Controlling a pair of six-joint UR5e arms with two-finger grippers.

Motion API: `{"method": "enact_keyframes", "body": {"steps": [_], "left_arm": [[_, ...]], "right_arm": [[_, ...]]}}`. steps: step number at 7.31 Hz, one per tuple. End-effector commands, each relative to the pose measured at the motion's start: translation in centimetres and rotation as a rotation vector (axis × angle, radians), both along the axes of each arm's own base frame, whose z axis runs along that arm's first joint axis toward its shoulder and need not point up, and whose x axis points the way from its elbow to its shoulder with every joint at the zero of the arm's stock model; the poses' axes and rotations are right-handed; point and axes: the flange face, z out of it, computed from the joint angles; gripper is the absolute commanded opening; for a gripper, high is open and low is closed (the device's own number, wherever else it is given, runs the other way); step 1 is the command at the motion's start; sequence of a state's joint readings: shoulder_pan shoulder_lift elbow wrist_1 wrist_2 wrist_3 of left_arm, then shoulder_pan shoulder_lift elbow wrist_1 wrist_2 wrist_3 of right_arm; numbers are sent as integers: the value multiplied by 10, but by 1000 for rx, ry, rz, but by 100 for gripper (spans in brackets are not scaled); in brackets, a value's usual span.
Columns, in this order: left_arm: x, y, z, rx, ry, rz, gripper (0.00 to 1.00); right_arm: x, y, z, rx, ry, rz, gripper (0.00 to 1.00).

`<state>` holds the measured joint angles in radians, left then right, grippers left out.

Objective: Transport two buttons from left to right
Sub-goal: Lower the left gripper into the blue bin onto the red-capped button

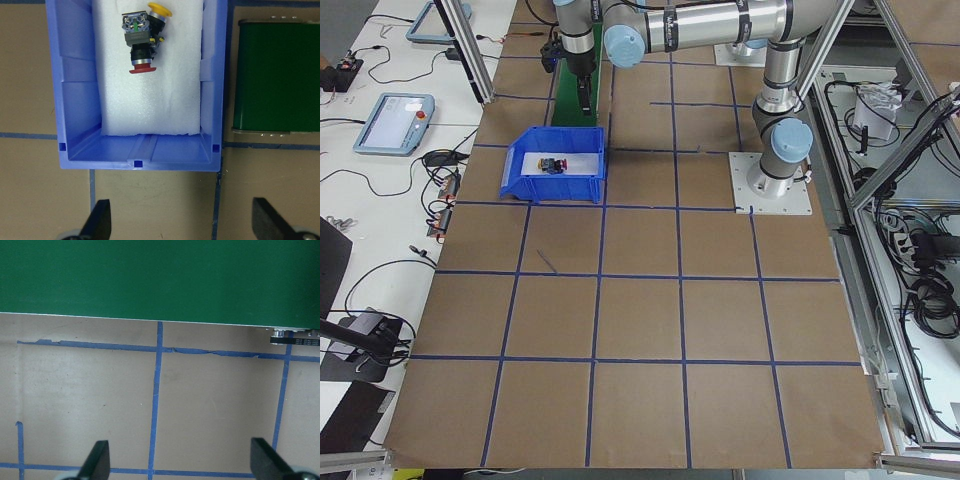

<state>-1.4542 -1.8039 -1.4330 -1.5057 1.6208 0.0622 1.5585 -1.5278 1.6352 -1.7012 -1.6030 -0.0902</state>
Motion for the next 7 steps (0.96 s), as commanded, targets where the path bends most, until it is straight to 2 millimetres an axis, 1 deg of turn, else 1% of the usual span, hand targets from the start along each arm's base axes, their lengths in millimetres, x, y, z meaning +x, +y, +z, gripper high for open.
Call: {"method": "enact_keyframes", "body": {"steps": [1, 2, 3, 4, 5, 6, 7], "left_arm": [[2, 0, -1, 3, -3, 1, 100], [2, -4, -8, 11, -1, 1, 100], [2, -10, -7, -24, 3, 4, 100], [7, -17, -7, -68, 0, -1, 100], [13, -28, -22, -60, -8, 1, 100], [19, -61, -49, -68, -15, 8, 100], [22, -99, -74, -63, -9, 2, 100]], "right_arm": [[0, 0, 0, 0, 0, 2, 100], [0, -1, -2, 3, 0, 2, 100], [0, -2, -3, 6, 0, 3, 100], [0, 0, -1, 2, 0, 3, 100], [0, -2, -3, 6, 0, 5, 100], [0, -2, -5, 9, 0, 6, 100], [0, -2, -5, 9, 0, 6, 100]]}}
